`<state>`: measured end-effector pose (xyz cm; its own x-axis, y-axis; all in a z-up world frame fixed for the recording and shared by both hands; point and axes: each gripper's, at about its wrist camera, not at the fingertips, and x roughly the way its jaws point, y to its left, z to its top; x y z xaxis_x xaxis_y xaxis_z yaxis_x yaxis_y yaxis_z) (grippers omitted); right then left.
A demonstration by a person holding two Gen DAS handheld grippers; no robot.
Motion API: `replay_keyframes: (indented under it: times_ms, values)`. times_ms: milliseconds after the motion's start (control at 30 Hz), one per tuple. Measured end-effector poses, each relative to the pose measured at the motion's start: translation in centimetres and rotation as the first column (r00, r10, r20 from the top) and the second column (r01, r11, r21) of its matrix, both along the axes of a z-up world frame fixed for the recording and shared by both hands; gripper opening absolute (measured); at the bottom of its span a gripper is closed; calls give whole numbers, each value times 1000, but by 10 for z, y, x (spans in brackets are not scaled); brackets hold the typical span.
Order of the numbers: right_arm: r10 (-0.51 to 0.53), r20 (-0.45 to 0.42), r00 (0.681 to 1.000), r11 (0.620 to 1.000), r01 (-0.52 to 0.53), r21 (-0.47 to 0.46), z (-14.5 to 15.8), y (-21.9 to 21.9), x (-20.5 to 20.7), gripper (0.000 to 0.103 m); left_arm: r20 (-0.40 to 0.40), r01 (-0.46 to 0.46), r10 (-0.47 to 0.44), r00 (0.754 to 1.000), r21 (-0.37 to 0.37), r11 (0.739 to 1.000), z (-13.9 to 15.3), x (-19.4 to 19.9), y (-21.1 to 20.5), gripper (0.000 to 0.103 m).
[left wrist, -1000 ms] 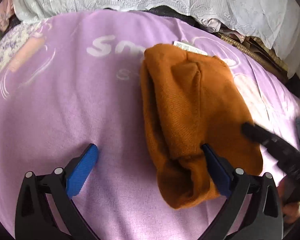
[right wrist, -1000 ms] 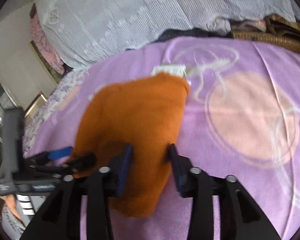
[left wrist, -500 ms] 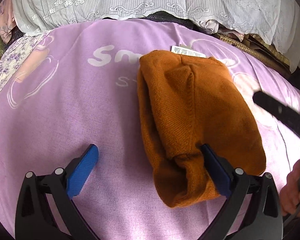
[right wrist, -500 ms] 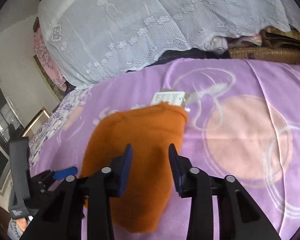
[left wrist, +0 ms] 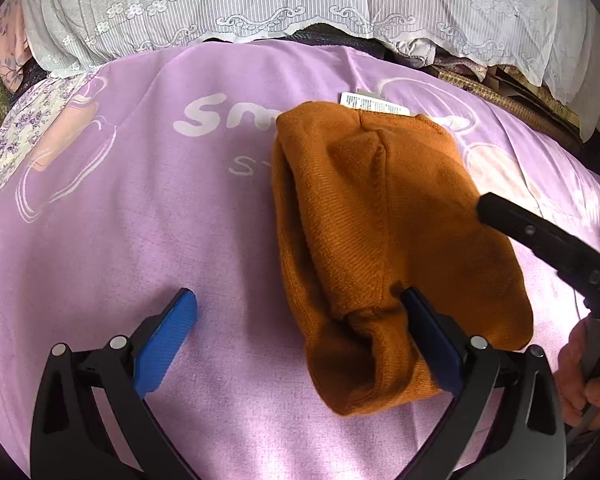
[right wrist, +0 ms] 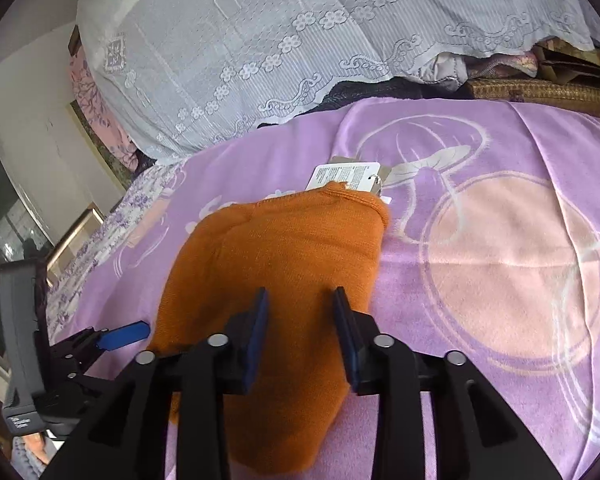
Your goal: Fold small clothes
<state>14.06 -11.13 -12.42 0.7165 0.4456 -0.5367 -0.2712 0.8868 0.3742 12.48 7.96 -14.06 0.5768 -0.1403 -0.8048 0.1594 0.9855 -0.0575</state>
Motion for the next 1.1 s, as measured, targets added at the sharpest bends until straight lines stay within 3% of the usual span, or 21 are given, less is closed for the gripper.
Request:
replay_keyframes:
  times_ms: [300, 500, 633, 867, 1100]
  values:
    - [-33, -80, 996, 993, 42, 111, -11, -27, -7, 53, 65, 32, -33, 997, 13, 999, 13, -11, -8, 99]
    - [-24, -93, 995, 994, 33, 105, -16, -26, -23, 69, 144, 15, -26, 989, 72, 997, 22, -21, -17, 99]
    - [-19, -139, 990, 998, 27, 53, -24, -18, -21, 81, 133, 12, -28, 991, 125, 992, 17, -19, -23, 99]
    - [6, -150, 989, 1000, -2, 27, -29, -10, -20, 91, 121, 10, -29, 992, 153, 988, 11, -17, -26, 99]
    - [12, -151, 988, 1000, -9, 22, -29, -8, -20, 94, 125, 10, -30, 992, 158, 987, 12, -19, -27, 99]
